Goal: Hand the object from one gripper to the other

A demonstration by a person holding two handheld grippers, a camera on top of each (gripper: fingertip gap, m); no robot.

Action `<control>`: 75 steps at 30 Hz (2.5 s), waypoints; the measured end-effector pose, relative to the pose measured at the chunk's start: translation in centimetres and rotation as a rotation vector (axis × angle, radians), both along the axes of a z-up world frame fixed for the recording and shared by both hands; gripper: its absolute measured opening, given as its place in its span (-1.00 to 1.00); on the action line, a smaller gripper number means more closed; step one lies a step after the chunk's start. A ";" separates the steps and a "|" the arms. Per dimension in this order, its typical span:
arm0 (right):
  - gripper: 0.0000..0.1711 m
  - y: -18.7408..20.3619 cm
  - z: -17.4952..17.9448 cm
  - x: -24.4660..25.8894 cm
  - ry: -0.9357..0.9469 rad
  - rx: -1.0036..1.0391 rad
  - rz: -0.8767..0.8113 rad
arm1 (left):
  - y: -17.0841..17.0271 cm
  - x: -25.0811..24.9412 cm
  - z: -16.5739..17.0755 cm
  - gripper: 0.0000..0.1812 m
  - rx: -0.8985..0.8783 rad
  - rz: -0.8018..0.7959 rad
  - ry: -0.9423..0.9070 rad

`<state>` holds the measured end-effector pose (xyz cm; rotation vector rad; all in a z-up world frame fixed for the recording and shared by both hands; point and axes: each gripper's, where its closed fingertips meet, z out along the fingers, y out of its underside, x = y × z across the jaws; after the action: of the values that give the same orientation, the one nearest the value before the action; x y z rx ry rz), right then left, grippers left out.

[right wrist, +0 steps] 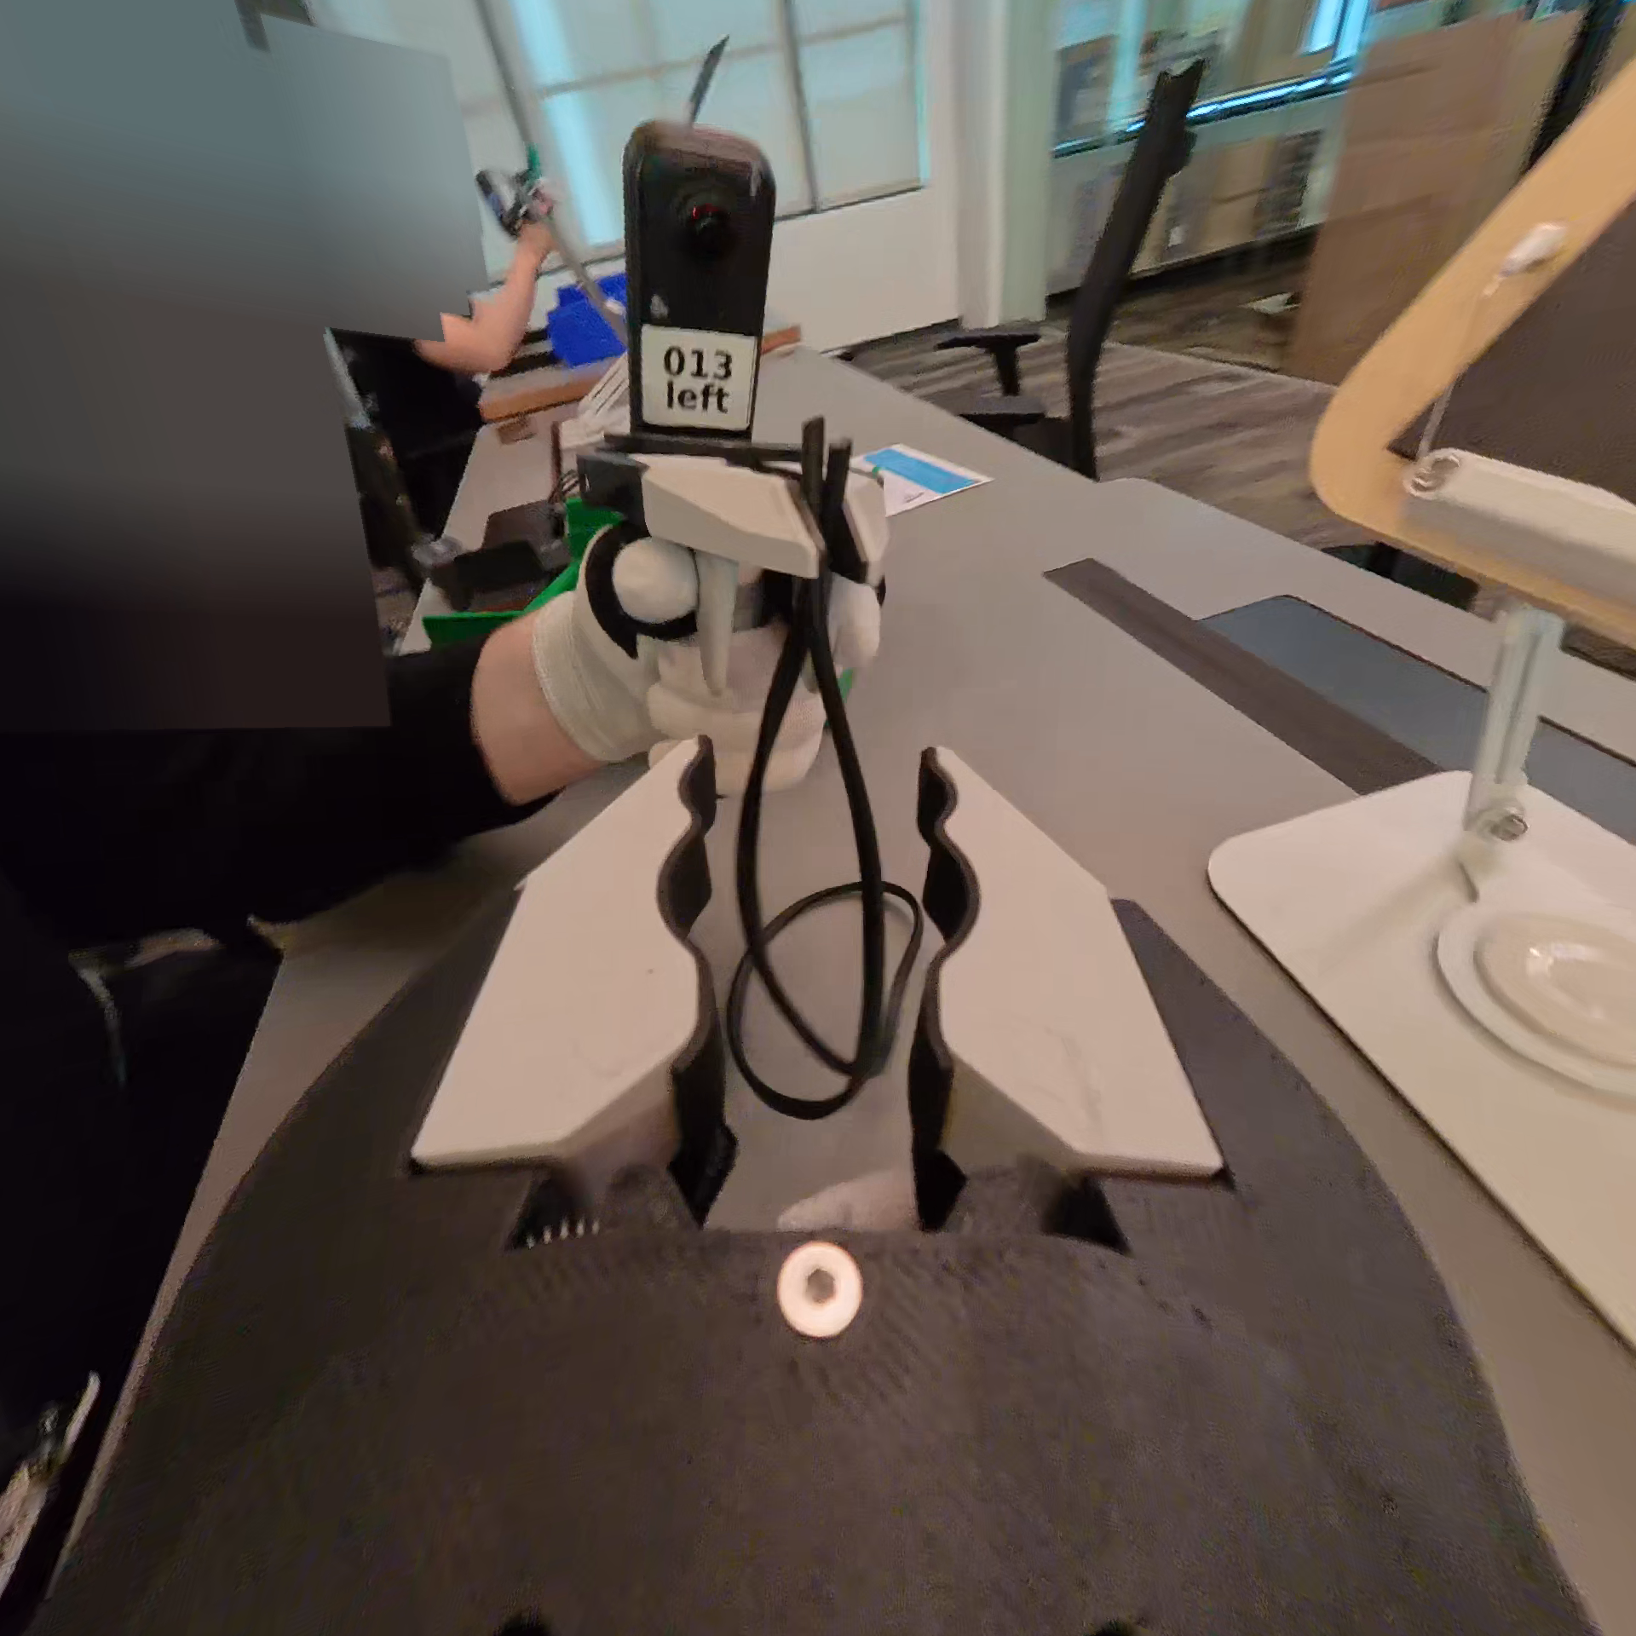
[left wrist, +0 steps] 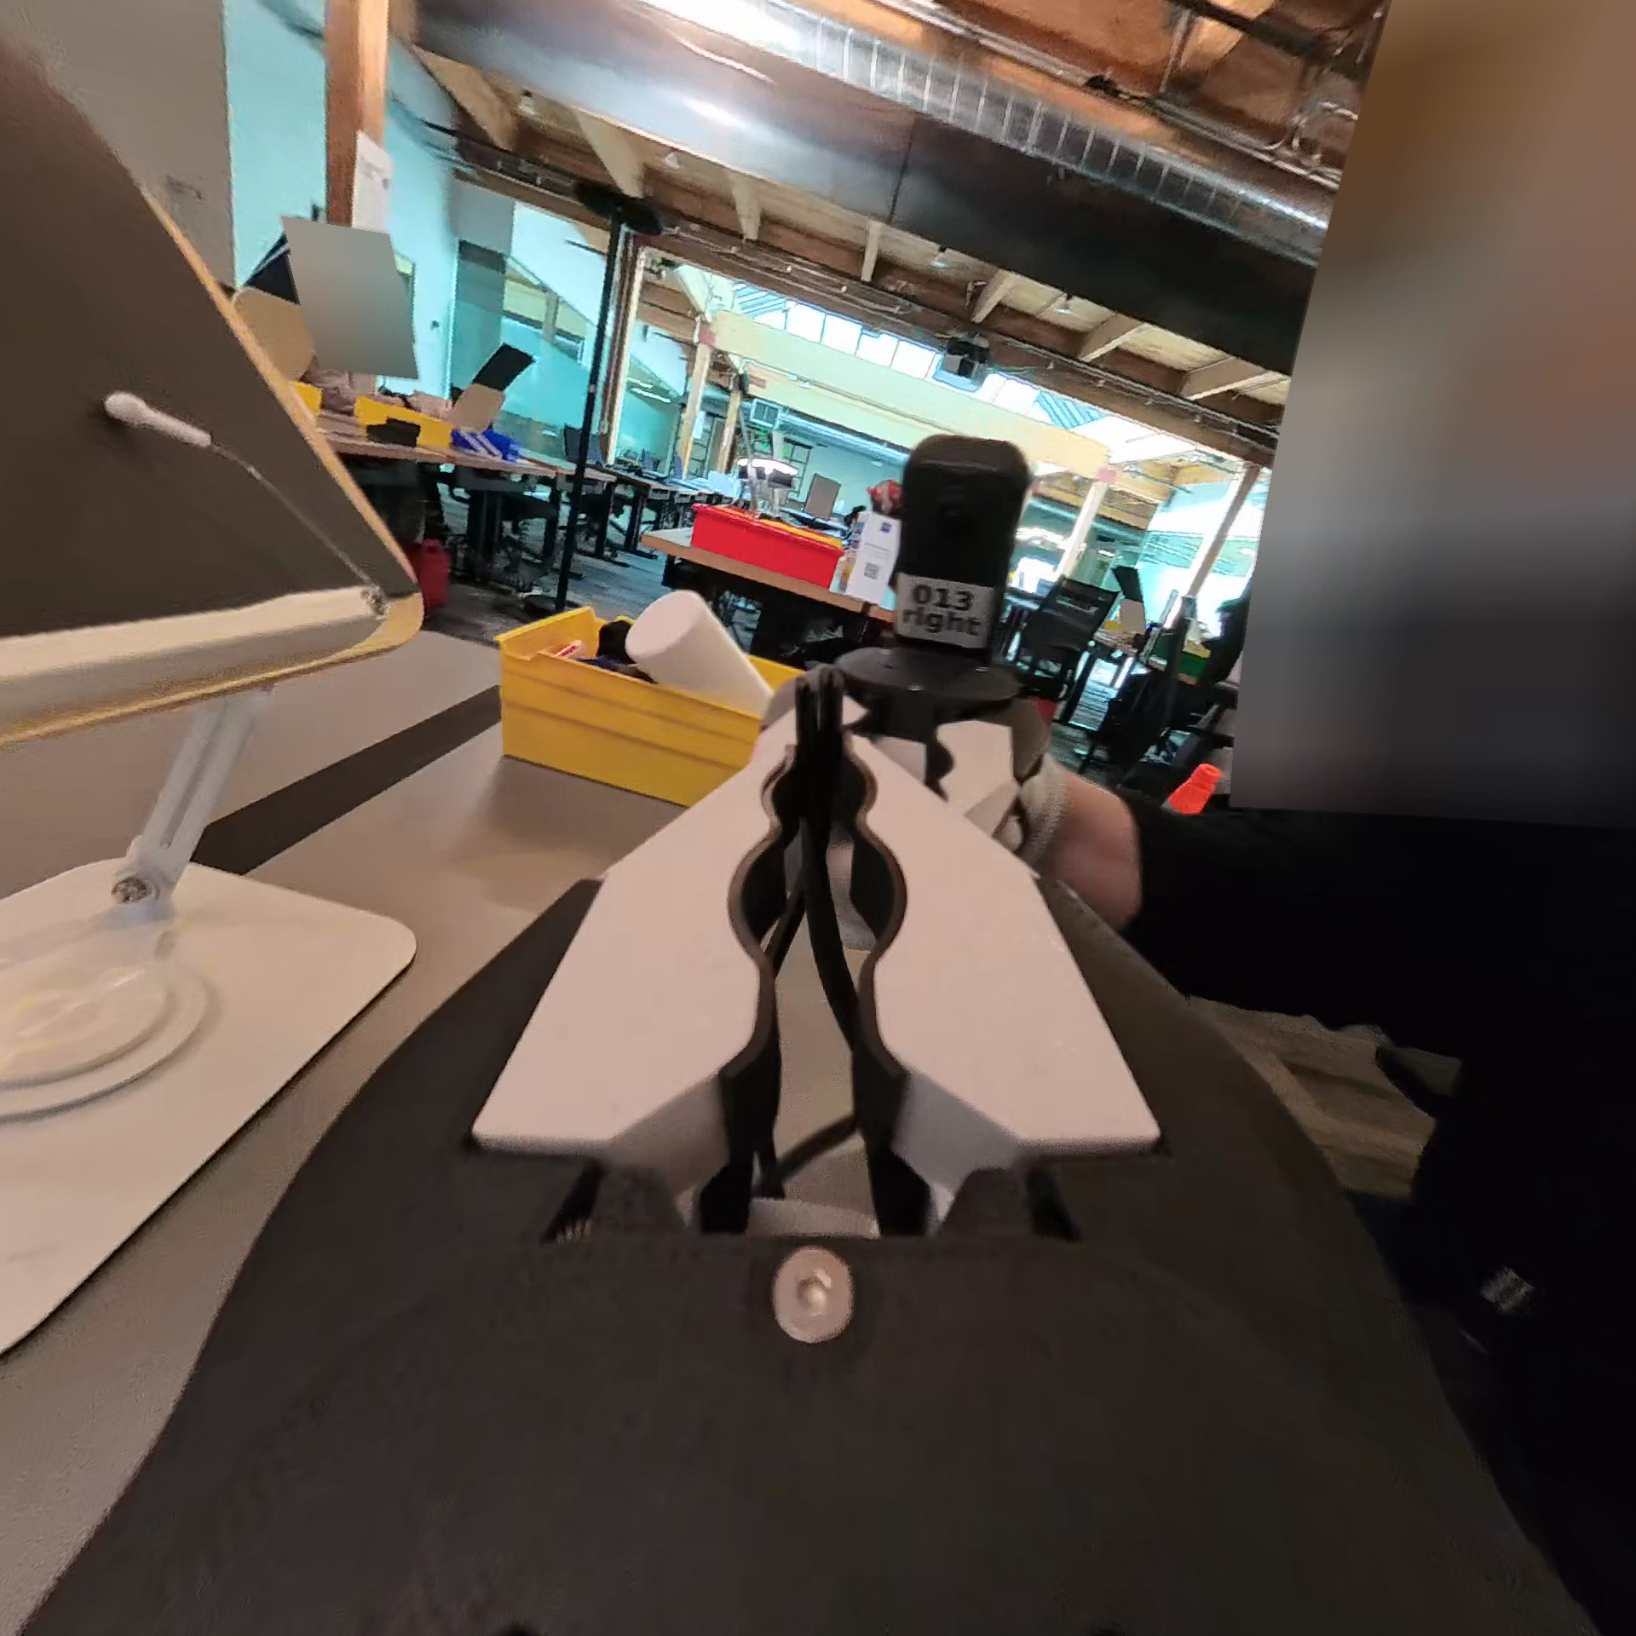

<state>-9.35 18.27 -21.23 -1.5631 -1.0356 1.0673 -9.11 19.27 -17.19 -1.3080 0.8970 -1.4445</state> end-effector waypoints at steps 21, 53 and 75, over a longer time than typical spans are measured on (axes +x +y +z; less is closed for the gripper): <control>-1.00 1.9 1.3 -1.2 -0.269 0.233 -0.210 | 0.1 -1.3 4.8 -0.93 0.135 0.216 -0.060; -1.00 -0.6 9.1 -1.1 0.005 0.232 -0.045 | -1.8 4.3 0.7 -0.74 0.240 0.220 0.036; -0.78 -4.0 -17.7 21.0 -1.232 0.208 0.107 | -1.5 7.4 -10.5 -0.97 0.206 0.115 0.548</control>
<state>11.67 14.22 -38.96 -1.9823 -1.9492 -0.0917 -1.69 17.72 -27.72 -1.5954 1.2625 -0.8836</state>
